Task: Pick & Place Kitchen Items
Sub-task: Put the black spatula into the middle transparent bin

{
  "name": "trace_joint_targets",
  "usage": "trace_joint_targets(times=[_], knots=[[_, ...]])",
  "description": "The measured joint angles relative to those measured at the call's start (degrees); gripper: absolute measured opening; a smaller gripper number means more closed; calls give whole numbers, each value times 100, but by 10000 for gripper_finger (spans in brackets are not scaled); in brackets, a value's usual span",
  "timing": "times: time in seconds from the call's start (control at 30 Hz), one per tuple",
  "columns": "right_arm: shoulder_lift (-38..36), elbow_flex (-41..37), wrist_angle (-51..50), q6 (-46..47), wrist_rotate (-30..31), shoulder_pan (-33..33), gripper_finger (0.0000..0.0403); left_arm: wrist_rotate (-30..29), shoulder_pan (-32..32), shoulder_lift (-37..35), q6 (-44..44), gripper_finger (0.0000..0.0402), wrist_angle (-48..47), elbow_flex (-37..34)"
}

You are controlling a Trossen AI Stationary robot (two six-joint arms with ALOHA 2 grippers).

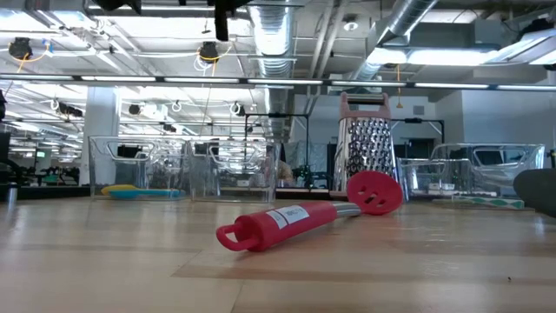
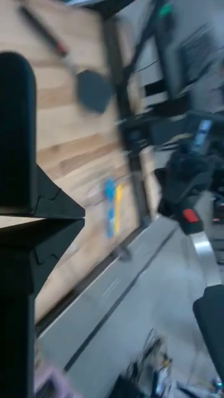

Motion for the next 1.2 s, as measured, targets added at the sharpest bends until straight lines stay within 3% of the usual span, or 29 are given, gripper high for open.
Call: trace_joint_targets(times=[0.23, 0.4, 0.5, 0.87, 1.0, 1.2], knots=[[-695, -2172, 4149, -1076, -335, -284, 3, 31, -215, 207, -8, 24, 354, 0], [-1137, -3475, 6980, -1736, -1291, -674, 1, 285, -328, 214, -127, 24, 655, 0], [-1262, -4034, 8185, -1890, -1859, -975, 3, 301, -399, 216, -157, 24, 679, 0], [-796, -4332, 9213, -1883, -1936, -1715, 20, 322, -722, 623, -500, 24, 827, 0], [-670, -4331, 9191, -1667, -2182, -1810, 74, 322, -724, 813, -750, 24, 1245, 0], [-636, -4332, 9188, -1532, -2313, -1855, 185, 321, -723, 920, -840, 24, 1224, 0]])
